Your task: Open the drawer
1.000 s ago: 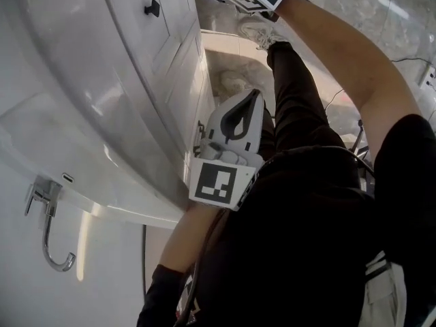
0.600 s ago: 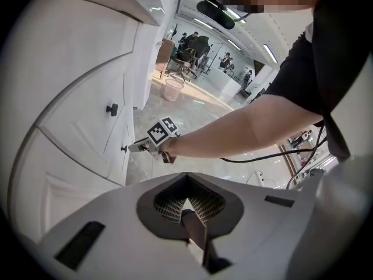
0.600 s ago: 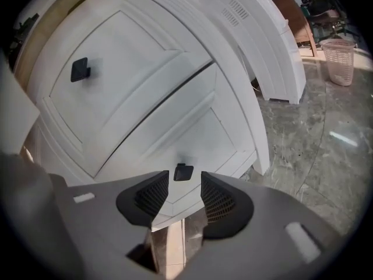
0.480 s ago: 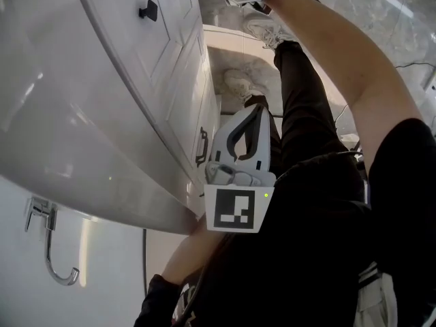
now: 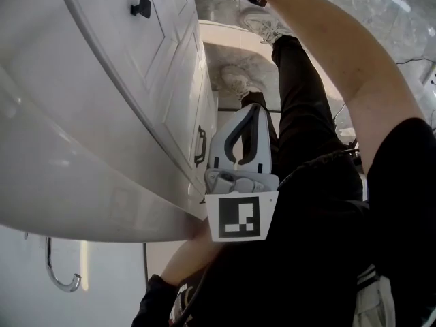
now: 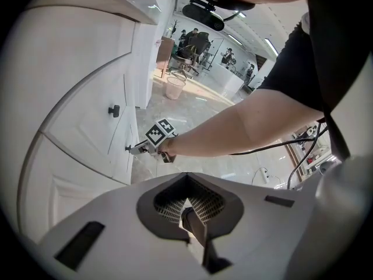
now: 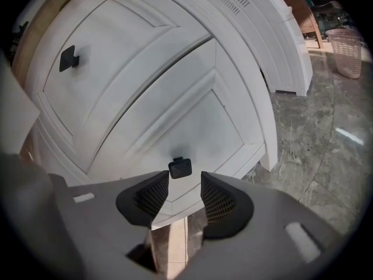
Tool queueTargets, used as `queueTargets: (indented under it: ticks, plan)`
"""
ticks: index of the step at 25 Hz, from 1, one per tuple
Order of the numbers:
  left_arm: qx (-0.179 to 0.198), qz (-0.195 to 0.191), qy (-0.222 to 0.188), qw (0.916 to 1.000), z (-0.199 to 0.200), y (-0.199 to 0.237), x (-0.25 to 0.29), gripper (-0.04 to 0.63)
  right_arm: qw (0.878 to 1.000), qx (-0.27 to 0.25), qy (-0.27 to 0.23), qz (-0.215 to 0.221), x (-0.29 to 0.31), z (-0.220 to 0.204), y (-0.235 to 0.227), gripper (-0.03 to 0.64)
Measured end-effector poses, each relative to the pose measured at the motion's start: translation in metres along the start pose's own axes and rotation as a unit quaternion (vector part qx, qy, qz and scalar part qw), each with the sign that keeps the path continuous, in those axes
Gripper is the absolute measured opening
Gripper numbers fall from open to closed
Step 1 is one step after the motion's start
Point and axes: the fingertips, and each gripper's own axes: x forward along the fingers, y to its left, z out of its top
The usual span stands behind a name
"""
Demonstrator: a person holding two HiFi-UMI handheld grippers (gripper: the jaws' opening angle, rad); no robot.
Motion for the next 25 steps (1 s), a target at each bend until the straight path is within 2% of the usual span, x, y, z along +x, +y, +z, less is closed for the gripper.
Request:
queueTargets:
  ticks: [5,12,17,22,25]
  plan:
    - [-0.028,0.012,0.002,0.9995,-0.002,0.004,0.001,-0.009,1.000,0.006,0.006,0.002,0.011,-0.005,-0.005,0.141]
    - [-0.028,0.054,-0.023,0.9979,0.009,0.022,0.000,-0.009,1.000,-0.001,0.010,0.012,0.010,-0.004,-0.001,0.141]
    - [-0.041,0.075,-0.065,0.9942,0.019,0.037,0.009,-0.009,1.000,-0.007,0.012,0.014,0.008,-0.001,0.001,0.141]
    - [-0.061,0.068,-0.093,0.9914,0.017,0.041,0.024,-0.009,1.000,-0.029,-0.002,0.009,0.009,0.012,-0.014,0.141]
    - [-0.050,0.062,-0.079,0.9936,0.008,0.031,0.025,-0.009,1.000,-0.015,-0.008,0.017,0.010,-0.001,-0.002,0.141]
